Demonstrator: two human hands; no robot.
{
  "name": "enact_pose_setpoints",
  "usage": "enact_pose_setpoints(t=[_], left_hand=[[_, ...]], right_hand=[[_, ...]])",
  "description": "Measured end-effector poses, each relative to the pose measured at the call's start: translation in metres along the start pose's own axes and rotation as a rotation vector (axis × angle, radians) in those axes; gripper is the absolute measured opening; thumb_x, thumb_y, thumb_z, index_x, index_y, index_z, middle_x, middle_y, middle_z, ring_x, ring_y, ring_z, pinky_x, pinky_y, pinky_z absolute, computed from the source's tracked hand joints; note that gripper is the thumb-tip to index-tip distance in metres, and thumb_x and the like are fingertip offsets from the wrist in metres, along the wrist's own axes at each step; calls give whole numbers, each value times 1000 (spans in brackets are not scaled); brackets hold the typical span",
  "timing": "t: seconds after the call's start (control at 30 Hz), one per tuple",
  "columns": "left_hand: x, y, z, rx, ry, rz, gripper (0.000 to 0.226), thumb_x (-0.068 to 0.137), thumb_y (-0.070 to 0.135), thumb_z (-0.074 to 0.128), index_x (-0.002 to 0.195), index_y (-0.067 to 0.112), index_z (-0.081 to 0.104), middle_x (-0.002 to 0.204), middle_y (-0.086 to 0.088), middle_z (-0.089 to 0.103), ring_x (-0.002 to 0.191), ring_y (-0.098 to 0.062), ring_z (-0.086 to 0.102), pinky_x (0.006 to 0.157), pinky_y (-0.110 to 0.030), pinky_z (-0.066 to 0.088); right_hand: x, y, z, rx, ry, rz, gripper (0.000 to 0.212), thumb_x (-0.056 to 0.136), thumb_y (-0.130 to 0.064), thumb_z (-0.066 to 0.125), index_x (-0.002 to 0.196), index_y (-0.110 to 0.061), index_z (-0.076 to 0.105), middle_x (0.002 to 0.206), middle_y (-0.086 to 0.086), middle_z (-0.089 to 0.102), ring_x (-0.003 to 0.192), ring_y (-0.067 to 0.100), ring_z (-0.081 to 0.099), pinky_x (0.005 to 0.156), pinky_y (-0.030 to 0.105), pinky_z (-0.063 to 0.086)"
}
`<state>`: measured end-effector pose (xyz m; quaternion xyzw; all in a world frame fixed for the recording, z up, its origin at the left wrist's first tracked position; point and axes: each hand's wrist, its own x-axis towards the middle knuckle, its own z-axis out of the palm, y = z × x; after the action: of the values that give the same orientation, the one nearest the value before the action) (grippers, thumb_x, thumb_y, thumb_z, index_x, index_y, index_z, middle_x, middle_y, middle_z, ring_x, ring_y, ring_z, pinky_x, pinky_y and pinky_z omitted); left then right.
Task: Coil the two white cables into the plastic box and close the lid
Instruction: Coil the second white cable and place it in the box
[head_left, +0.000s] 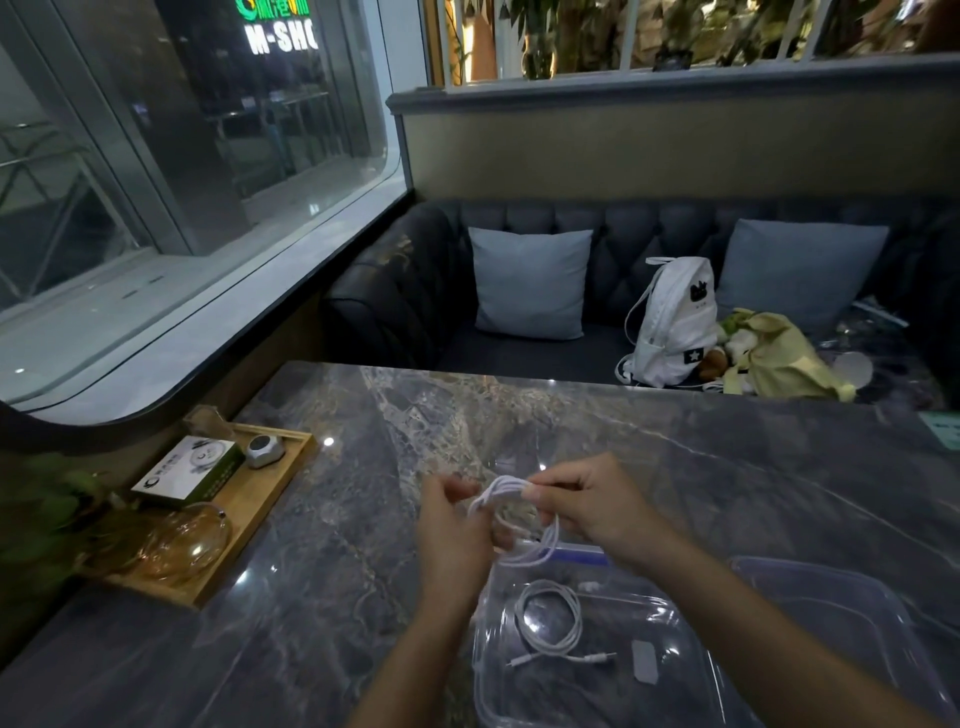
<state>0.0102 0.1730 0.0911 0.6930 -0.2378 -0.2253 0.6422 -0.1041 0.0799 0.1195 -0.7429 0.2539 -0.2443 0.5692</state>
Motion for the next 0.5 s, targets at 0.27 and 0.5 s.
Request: enact_pose_setpoints(t=[0.27, 0.5], left_hand=[[2, -2, -25, 606, -394, 346, 11, 84, 35, 63, 93, 30, 64, 80, 27, 57, 76, 22, 47, 105, -17, 22], [-1, -1, -21, 502, -151, 315, 42, 80, 25, 70, 46, 21, 45, 36, 7, 42, 40, -3, 36, 52, -25, 31]], right_hand=[[3, 3, -23, -50, 114, 37, 10, 80, -4, 65, 78, 2, 72, 40, -7, 56, 34, -2, 44, 39, 7, 33], [-8, 0, -27, -255, 71, -193, 14, 74, -4, 71, 85, -12, 75, 76, 8, 75, 68, 19, 67, 68, 24, 51]])
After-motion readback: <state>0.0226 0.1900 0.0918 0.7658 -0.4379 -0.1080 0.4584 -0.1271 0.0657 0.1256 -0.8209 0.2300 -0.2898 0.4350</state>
